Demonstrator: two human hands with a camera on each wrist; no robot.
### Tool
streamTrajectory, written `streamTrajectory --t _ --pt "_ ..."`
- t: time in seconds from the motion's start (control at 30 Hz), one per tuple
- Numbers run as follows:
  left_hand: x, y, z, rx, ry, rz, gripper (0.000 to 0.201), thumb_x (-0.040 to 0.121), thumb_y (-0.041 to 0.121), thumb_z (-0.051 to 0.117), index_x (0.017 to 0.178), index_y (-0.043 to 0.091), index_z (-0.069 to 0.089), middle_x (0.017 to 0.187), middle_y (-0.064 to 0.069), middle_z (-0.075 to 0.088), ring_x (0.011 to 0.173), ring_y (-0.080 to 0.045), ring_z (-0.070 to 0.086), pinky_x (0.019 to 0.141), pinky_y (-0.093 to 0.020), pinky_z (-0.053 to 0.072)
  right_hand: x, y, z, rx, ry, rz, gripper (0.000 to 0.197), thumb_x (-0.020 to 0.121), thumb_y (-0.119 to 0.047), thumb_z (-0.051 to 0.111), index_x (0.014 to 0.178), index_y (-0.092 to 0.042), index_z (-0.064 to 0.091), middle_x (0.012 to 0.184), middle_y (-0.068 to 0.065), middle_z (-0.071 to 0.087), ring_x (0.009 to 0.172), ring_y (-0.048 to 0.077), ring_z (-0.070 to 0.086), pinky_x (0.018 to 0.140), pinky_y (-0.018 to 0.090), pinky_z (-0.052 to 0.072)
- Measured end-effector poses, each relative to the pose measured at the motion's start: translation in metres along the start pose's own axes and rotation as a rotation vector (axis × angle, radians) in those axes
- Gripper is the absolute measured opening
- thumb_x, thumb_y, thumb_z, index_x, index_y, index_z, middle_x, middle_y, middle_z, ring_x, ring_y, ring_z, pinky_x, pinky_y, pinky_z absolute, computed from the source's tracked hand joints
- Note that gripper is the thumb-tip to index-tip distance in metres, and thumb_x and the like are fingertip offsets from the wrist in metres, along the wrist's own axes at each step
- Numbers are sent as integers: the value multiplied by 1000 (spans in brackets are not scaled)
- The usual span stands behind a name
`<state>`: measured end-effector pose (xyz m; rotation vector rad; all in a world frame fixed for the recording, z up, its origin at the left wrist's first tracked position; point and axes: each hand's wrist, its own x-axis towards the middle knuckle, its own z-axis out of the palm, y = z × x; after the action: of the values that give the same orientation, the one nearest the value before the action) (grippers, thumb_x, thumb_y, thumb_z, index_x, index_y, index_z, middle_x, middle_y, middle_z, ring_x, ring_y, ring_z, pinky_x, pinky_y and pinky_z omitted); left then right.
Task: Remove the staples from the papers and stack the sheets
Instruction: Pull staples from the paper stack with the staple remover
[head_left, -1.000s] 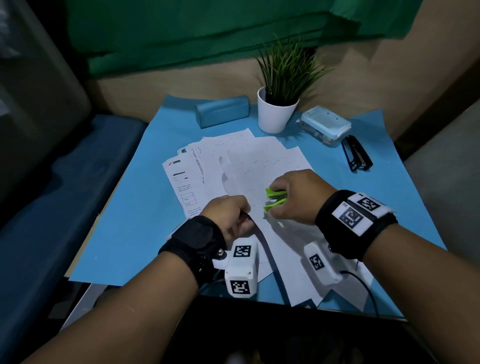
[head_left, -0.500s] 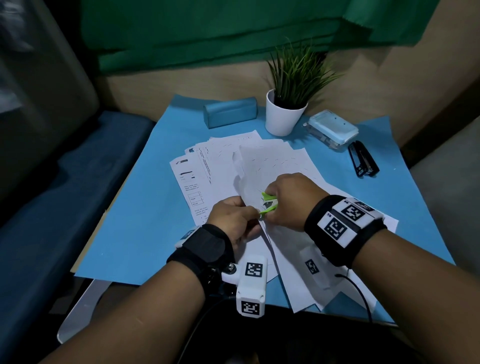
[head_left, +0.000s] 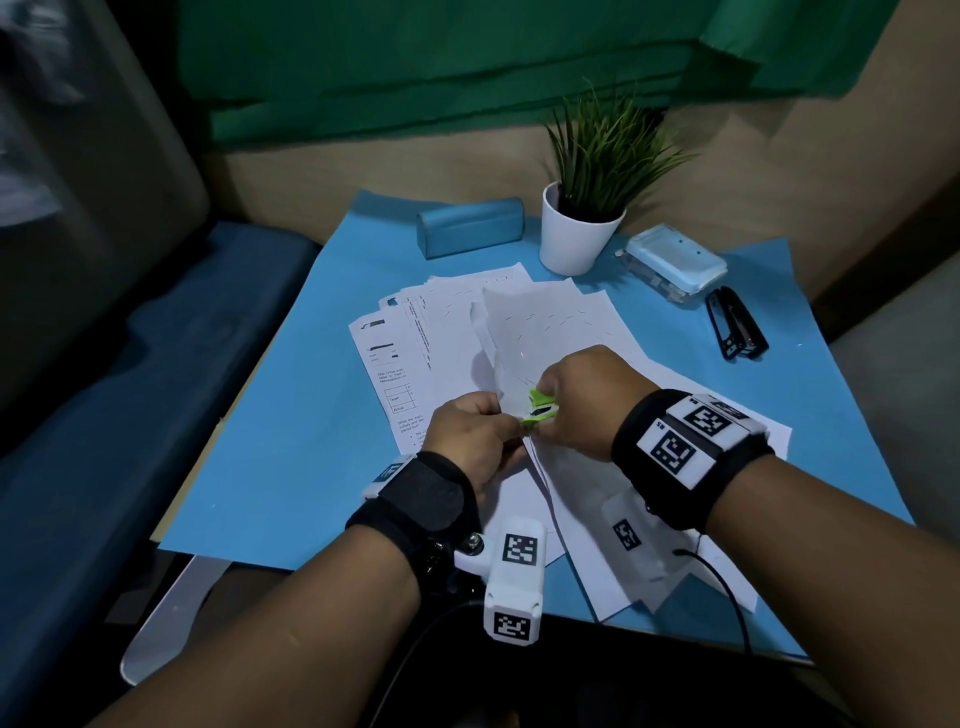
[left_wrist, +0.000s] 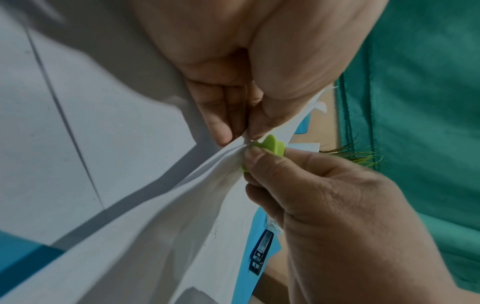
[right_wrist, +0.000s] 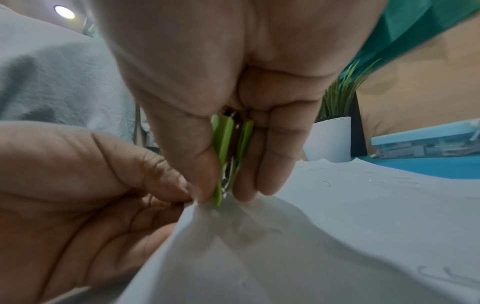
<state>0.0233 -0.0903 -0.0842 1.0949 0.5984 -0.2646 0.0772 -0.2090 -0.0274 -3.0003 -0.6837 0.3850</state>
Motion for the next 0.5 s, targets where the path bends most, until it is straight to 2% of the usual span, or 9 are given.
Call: streamTrajectory --t 0.07,0.13,0.2,0.23,0.3,0.33,0.43,0.5 --pt "0 0 0 8 20 0 32 80 -18 62 62 8 69 81 -26 70 75 -33 66 87 -58 56 0 1 1 17 4 -3 24 80 -38 68 86 -16 70 80 4 65 82 23 58 66 27 43" --pt "-1 1 1 -1 35 5 37 82 -18 59 59 9 66 69 -19 68 59 -27 65 71 -43 61 0 4 6 66 12 2 20 80 -36 69 83 -16 68 75 1 61 79 21 55 64 26 38" --pt "-1 4 1 -1 47 -3 30 85 -18 55 66 4 62 59 -15 64 47 -23 61 56 -34 60 0 10 10 192 18 41 17 76 -34 73 82 -19 70 73 -3 61 76 17 56 63 24 38" --pt "0 6 1 -6 53 -15 27 85 -18 53 70 2 61 61 -17 63 49 -25 61 56 -37 62 1 14 12 284 21 77 17 72 -33 77 81 -20 71 74 -5 63 76 15 57 63 23 40" --pt "1 9 0 -18 58 -43 22 86 -18 51 76 -2 61 72 -22 60 65 -32 61 67 -50 63 2 21 16 444 16 141 20 67 -30 82 82 -20 74 77 -5 67 75 13 60 65 24 45" --pt "0 10 0 -14 54 -58 20 86 -17 52 79 -2 62 76 -23 58 71 -34 60 72 -54 62 3 24 18 521 11 170 22 66 -28 84 82 -16 74 79 1 69 75 16 61 68 26 49" --pt "3 11 -2 -2 42 -97 18 88 -15 53 81 -1 62 73 -21 58 73 -33 60 74 -54 62 0 30 26 1011 -5 285 23 67 -9 85 86 -2 74 86 18 72 76 26 70 77 37 59" --pt "3 13 -1 -2 46 -102 22 89 -16 52 76 1 59 65 -18 60 69 -33 63 70 -52 63 -5 31 30 1335 -25 343 24 73 6 78 95 10 69 88 25 69 73 29 70 72 35 60"
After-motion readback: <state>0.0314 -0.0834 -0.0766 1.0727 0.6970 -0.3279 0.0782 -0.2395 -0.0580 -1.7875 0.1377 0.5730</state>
